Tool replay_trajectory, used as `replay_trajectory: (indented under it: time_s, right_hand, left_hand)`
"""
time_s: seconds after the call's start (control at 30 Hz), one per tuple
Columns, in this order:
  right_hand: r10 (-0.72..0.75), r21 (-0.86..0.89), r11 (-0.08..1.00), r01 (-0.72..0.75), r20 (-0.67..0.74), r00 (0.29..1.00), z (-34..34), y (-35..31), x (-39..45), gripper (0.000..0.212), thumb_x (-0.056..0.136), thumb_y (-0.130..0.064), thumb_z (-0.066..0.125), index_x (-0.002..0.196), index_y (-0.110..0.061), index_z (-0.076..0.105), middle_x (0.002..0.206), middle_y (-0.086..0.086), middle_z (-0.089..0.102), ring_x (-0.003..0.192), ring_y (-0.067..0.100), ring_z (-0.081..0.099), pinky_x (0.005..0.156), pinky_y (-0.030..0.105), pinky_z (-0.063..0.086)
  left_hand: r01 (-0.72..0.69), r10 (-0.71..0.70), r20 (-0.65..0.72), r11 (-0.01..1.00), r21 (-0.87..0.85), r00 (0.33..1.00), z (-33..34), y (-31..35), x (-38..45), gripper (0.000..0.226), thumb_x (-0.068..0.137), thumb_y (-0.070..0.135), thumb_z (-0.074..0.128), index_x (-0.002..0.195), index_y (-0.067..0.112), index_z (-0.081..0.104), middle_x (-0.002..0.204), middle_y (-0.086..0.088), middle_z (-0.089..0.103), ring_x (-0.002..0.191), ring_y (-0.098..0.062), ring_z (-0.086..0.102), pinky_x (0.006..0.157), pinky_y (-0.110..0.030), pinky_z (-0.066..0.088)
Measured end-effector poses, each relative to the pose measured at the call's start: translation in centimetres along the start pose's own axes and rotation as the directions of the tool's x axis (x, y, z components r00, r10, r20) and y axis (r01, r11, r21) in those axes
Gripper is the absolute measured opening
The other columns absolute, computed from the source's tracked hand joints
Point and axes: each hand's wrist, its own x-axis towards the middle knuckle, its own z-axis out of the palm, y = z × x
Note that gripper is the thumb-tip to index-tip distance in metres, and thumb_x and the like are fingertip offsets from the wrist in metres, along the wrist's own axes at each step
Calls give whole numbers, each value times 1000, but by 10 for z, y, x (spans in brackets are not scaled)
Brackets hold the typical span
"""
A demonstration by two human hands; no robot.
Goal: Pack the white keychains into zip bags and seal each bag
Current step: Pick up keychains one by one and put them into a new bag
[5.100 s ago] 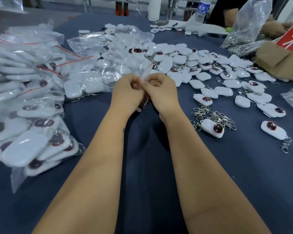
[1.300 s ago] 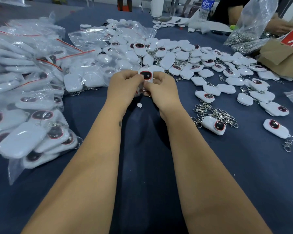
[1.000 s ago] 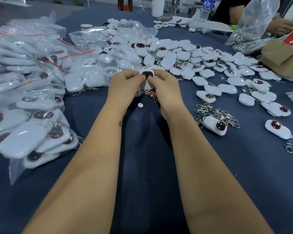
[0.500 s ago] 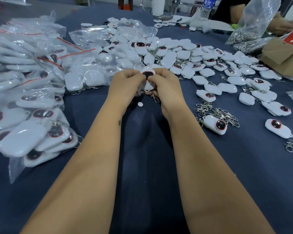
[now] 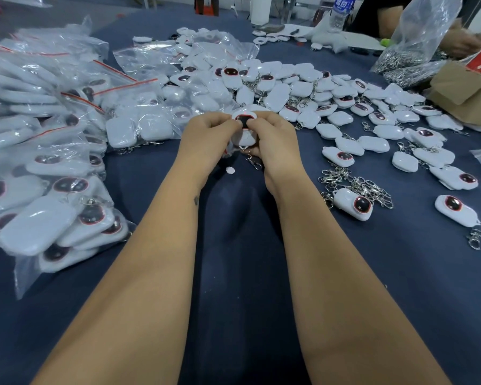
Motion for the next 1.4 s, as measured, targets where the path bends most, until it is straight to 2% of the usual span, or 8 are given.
replay_trajectory:
  time_s: [0.2, 0.37, 0.67, 0.87, 1.0, 1.1, 1.2, 1.4]
  right_hand:
    - [-6, 8, 1000, 6, 43, 999, -1, -1, -2, 22, 87, 1, 52, 82, -15, 66, 73, 3, 70, 74, 19, 66, 83, 43, 57]
    - [-8, -46, 999, 12, 81, 997, 0, -2, -5, 25, 85, 3, 51, 83, -16, 67, 67, -2, 69, 63, 10, 63, 59, 21, 53]
    - [-17, -48, 999, 16, -20, 1000, 2, -1, -4, 21, 87, 3, 53, 99, -11, 63, 81, 6, 67, 70, 19, 61, 64, 30, 52]
    - [-40, 377, 918, 123, -220, 975, -2, -6, -1, 18, 95, 6, 55, 103, -9, 48, 93, 9, 60, 86, 18, 63, 85, 32, 59]
    - [-39, 492, 862, 122, -175, 984, -1, -11, -1, 24, 93, 14, 50, 98, -10, 46, 90, 8, 56, 88, 23, 59, 91, 37, 54]
    - [-91, 372, 919, 132, -124, 988, 8, -8, -5, 28, 90, 15, 53, 94, -12, 46, 95, 12, 57, 90, 23, 59, 97, 44, 51]
    - [-202, 4, 979, 204, -92, 975, 12, 0, -8, 29, 89, 5, 62, 90, -20, 47, 93, 6, 58, 81, 16, 56, 81, 35, 52]
    - [-283, -396, 887, 238, -57, 957, 13, 5, -13, 26, 83, -15, 71, 94, -25, 49, 81, -5, 68, 70, 10, 61, 68, 30, 52]
  left_hand:
    - [-3, 3, 1, 1000, -3, 1000, 1, 1, -2, 18, 85, 20, 64, 68, 19, 67, 49, 12, 53, 51, -8, 49, 53, -16, 44]
    - [-17, 22, -50, 995, 102, 999, 1, 1, -1, 17, 88, 22, 65, 87, 8, 73, 71, -3, 62, 61, -13, 54, 73, -41, 57]
    - [-44, 55, -128, 995, 88, 990, 3, 1, -2, 19, 90, 13, 55, 88, 25, 70, 68, 11, 63, 58, -5, 57, 62, -24, 53]
    - [-94, 185, -271, 944, 317, 945, -3, -7, -1, 41, 87, 9, 56, 124, 22, 46, 74, 11, 56, 70, -9, 58, 60, -20, 44]
    - [-43, 156, -245, 910, 412, 957, -1, -5, 0, 15, 86, 16, 55, 99, 22, 60, 82, 10, 61, 85, -19, 64, 73, -29, 48]
    - [-22, 137, -234, 901, 434, 963, 3, -2, -3, 16, 87, 20, 53, 98, 18, 65, 88, 1, 68, 83, -21, 65, 73, -30, 48]
    - [-10, 117, -253, 921, 388, 960, 5, 2, -4, 17, 88, 21, 53, 95, 16, 68, 84, 3, 67, 76, -15, 63, 68, -28, 46]
    - [12, 136, -373, 930, 367, 918, -1, 7, -7, 17, 84, 23, 53, 85, 22, 70, 77, 11, 64, 74, -10, 56, 56, -20, 38]
